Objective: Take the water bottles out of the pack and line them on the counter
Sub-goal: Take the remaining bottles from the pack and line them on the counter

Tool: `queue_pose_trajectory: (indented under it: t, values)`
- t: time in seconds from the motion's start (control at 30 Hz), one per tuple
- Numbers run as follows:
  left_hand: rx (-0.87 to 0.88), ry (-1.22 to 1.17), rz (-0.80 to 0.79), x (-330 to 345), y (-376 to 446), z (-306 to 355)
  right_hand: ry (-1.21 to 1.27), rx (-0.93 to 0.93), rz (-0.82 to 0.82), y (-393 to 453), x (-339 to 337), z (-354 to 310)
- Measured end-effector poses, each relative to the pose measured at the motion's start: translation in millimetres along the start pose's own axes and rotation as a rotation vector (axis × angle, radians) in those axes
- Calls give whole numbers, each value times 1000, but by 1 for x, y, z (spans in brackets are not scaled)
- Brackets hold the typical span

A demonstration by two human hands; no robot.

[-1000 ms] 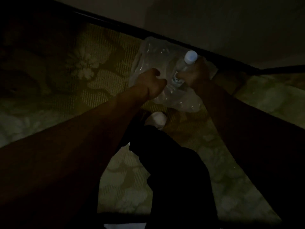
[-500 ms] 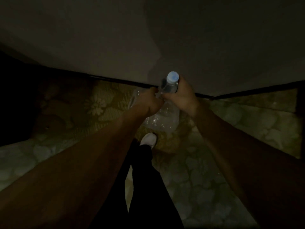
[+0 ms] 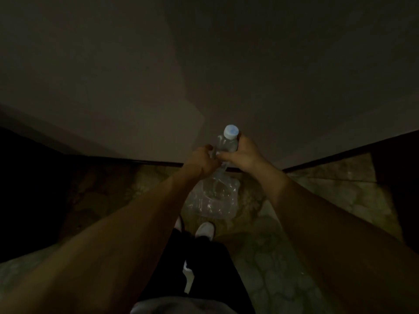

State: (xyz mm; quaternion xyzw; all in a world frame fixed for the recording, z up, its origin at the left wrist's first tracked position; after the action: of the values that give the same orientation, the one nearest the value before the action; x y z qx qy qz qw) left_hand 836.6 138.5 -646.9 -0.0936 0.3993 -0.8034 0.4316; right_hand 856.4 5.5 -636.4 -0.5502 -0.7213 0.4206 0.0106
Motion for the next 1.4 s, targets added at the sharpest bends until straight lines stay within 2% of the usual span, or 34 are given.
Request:
queue_pose_trajectory:
  t: [0.43, 0.8, 1.0, 1.13, 1.4]
  values:
    - [91, 57, -60, -27, -13, 30, 36, 29, -30, -18, -15, -39]
    - [173, 61, 100, -52, -40, 66, -3, -87, -109, -18, -37, -83]
    - [227, 24, 189, -68, -81, 83, -69, -265, -174, -45, -50, -121]
    - [294, -15, 167, -68, -118, 92, -168, -418, -238, -88, -61, -146]
    - [428, -94, 312, -102, -208, 103, -370, -644, -225, -149, -55, -224]
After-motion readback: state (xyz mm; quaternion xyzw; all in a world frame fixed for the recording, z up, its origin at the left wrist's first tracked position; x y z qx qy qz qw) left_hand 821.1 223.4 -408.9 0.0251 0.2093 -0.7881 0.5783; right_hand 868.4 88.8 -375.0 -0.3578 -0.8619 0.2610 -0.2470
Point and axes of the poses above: each hand's wrist, its own y-axis towards the middle knuckle, its own x-axis out of the palm, z = x × y, the point moved 7 cm from there along y, towards the middle knuckle, and after that the axes turned 10 degrees about -z, right-handed, at the moved point
